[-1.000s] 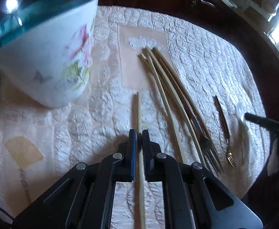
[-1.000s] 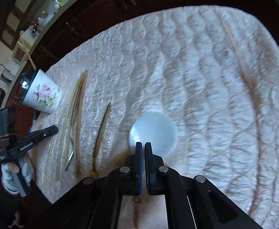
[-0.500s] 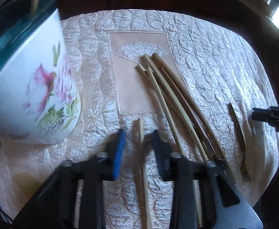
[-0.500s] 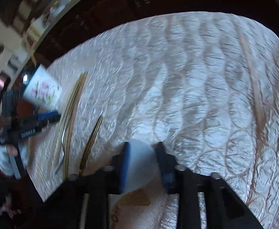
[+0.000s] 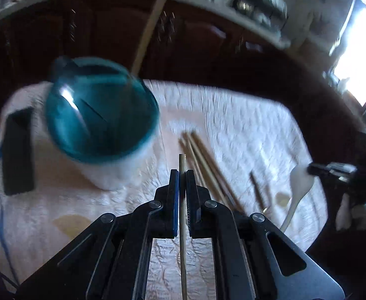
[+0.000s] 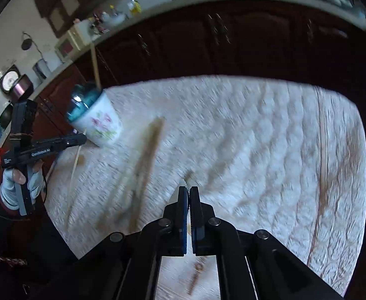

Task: Organize utensils
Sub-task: 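Lift the chopstick with the left tool and carry it over the utensil holder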

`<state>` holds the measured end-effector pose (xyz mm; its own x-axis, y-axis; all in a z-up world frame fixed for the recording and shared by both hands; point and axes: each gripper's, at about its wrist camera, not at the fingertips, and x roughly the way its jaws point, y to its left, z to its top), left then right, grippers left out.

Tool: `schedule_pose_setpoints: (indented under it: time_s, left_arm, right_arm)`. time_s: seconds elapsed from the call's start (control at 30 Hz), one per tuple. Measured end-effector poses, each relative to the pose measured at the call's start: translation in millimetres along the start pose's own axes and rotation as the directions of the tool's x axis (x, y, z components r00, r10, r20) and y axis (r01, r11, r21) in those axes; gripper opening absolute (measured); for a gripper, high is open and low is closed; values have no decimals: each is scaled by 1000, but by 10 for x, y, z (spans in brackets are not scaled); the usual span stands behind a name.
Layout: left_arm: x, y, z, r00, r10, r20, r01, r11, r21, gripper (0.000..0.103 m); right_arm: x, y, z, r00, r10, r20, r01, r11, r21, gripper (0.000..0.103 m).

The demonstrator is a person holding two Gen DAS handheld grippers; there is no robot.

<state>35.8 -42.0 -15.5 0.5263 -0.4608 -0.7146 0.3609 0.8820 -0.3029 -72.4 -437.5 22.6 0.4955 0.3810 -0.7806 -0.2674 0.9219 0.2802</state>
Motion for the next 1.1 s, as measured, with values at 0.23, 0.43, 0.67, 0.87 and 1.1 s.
schedule_pose_setpoints:
  time_s: [0.23, 0.43, 0.67, 0.87, 1.1]
  left_arm:
    - [-660, 163, 105, 991, 20, 135, -17, 1000, -26, 4]
    - [-1119, 221, 286, 970, 35, 239, -27, 999, -36, 4]
    - [-1504, 336, 609, 931, 100, 352, -88, 995, -50, 4]
    - [-1561, 385, 721, 910, 153, 385, -143, 988, -53, 4]
    - [-1565, 396, 871, 887, 196, 418, -195, 980, -45, 4]
  right_arm:
    - [-43, 497, 344, 994, 60, 95, -55, 997, -59, 2]
    - [-24, 930, 626, 985, 99, 143, -82, 990, -117, 1]
    - [-29, 1260, 998, 971, 126, 201, -98, 985, -144, 1]
    - [43, 1460, 1182, 967, 134, 215, -101, 982, -158, 1]
    - [130, 1511, 1321, 964, 136, 227, -105, 984, -145, 1]
